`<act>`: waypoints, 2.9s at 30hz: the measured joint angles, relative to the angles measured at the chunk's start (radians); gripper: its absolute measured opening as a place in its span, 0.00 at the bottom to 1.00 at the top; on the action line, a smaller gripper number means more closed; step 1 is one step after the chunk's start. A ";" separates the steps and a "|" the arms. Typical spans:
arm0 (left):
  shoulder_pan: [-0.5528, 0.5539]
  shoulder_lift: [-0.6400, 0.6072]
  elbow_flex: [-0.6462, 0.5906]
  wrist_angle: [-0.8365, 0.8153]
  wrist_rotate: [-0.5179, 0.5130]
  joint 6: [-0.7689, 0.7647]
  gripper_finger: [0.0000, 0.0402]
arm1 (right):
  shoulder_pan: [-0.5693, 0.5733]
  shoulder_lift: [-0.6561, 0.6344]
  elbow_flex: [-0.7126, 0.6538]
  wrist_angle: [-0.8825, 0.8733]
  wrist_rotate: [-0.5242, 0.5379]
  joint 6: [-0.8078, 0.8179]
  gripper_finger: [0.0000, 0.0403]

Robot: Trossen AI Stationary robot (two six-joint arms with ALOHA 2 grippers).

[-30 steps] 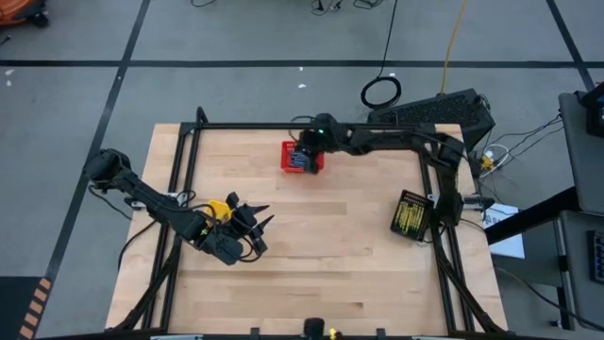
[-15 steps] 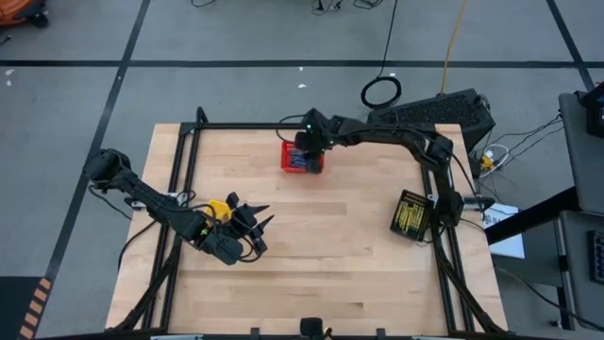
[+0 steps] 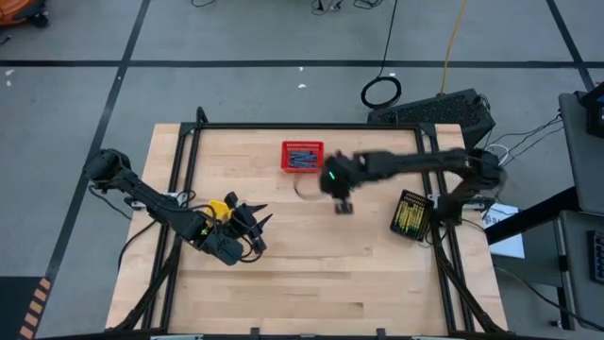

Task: Sort crayons
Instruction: Adjust the black basket

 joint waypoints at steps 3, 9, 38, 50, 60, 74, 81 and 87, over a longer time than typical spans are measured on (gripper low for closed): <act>0.001 0.000 0.000 -0.020 -0.012 0.001 0.36 | 0.085 -0.138 -0.153 -0.054 0.120 0.157 0.13; 0.028 0.004 0.000 -0.041 -0.034 0.004 0.36 | 0.126 -0.431 -0.379 -0.263 0.160 0.662 0.11; 0.056 0.018 0.000 -0.030 -0.033 0.000 0.36 | 0.125 -0.626 -0.689 -0.199 0.010 1.235 0.48; 0.053 0.018 0.000 -0.032 -0.029 -0.001 0.36 | 0.126 -0.621 -0.689 -0.205 0.011 1.264 0.39; 0.054 0.018 0.000 -0.045 -0.029 0.083 0.36 | 0.138 -0.620 -0.666 -0.149 0.006 1.401 0.03; 0.054 0.017 0.000 -0.218 -0.114 0.054 0.36 | 0.376 -0.446 -0.453 -0.139 0.095 1.845 0.00; 0.054 0.017 0.000 -0.376 -0.177 -0.081 0.36 | 0.425 -0.287 -0.386 -0.080 0.226 1.969 0.02; 0.052 0.017 0.000 -0.505 -0.192 -0.243 0.36 | 0.428 -0.240 -0.382 -0.010 0.247 1.967 0.15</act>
